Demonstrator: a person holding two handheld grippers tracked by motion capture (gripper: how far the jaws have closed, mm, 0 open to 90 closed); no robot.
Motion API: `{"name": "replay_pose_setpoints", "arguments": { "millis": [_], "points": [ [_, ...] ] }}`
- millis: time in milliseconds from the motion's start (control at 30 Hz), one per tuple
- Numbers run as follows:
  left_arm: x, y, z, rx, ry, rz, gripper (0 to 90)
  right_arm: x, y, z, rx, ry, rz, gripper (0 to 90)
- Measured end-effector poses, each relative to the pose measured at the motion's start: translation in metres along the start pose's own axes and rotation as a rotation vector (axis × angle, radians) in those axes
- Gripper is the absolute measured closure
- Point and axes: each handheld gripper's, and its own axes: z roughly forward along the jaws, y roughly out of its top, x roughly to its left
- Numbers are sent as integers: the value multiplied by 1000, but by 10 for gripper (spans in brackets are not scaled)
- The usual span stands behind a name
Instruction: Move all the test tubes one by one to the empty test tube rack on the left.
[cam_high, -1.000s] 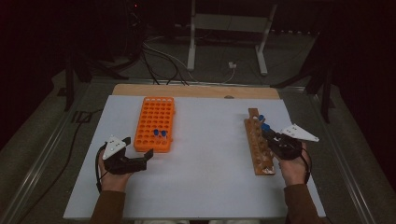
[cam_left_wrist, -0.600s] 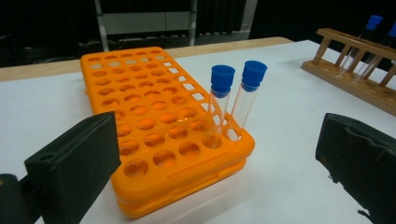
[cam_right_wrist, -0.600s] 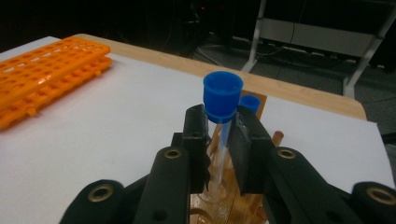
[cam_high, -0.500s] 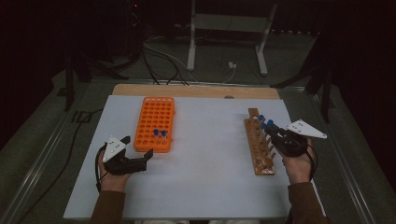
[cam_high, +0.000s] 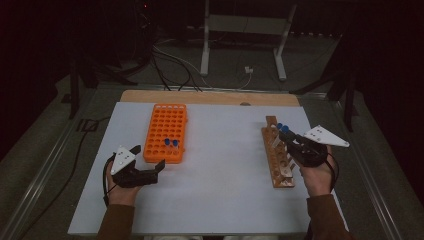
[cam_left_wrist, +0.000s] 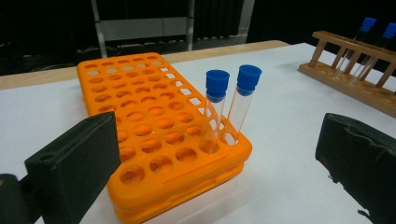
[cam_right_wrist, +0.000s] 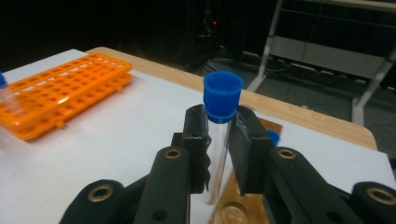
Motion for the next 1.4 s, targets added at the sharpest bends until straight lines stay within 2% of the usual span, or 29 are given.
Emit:
{"name": "replay_pose_setpoints", "arguments": {
  "millis": [333,833,1100,1200,1400],
  "points": [
    [-4,4,-1,-10,-18,-5,7,26,3,17,3,77,-10,771],
    [-14,10,5,33,-46,-2,13,65,6,41,4,183,-18,772],
    [-25,13,8,51,-66,28,14,83,4,50,1,237,-7,771],
    [-30,15,9,43,-74,40,35,89,4,54,2,254,-12,771],
    [-39,17,12,49,-119,42,54,100,4,58,4,294,-3,772]
  ]
}}
